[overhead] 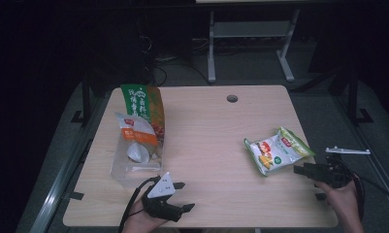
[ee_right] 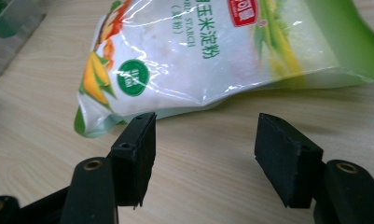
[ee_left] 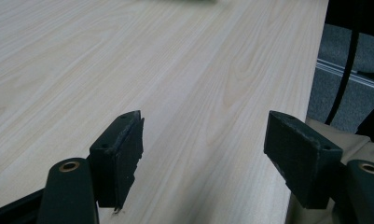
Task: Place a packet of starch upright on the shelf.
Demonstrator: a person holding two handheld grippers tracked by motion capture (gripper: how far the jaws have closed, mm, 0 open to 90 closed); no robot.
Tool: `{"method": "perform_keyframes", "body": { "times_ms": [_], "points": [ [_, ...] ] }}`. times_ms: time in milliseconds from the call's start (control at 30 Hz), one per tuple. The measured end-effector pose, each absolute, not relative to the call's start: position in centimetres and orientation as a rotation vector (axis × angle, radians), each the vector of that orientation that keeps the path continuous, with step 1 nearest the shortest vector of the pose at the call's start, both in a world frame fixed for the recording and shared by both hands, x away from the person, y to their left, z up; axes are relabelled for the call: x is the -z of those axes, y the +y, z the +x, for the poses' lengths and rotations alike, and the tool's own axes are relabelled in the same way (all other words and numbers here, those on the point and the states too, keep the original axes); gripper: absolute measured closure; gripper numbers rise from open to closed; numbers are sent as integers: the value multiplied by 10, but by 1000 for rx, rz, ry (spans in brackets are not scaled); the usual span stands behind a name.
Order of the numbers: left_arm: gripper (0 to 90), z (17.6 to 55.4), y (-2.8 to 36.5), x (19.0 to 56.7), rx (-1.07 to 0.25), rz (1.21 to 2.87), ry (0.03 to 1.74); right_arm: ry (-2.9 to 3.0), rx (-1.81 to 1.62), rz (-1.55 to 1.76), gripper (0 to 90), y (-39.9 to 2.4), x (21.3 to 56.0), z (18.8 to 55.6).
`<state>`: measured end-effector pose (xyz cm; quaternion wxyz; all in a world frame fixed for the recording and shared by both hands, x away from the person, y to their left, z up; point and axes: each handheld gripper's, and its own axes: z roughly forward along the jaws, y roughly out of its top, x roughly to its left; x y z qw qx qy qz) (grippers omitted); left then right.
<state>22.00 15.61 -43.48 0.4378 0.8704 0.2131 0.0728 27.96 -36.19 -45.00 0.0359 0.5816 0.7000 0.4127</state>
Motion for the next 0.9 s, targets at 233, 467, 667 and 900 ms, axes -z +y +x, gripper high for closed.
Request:
{"method": "perform_keyframes", "body": {
  "times_ms": [233,467,667,900],
  "points": [
    [278,220,156,435,-183,2163,532,2084,-1317,1851,375,-366,458,296],
    [278,221,157,435,-181,2165,532,2082,-1368,1918,368,-360,466,313],
    [278,221,155,435,-180,2169,529,2037,-1464,1963,459,-356,470,318],
    [279,221,155,434,-176,2166,526,1968,-1518,1972,715,-347,470,323]
  ]
}}
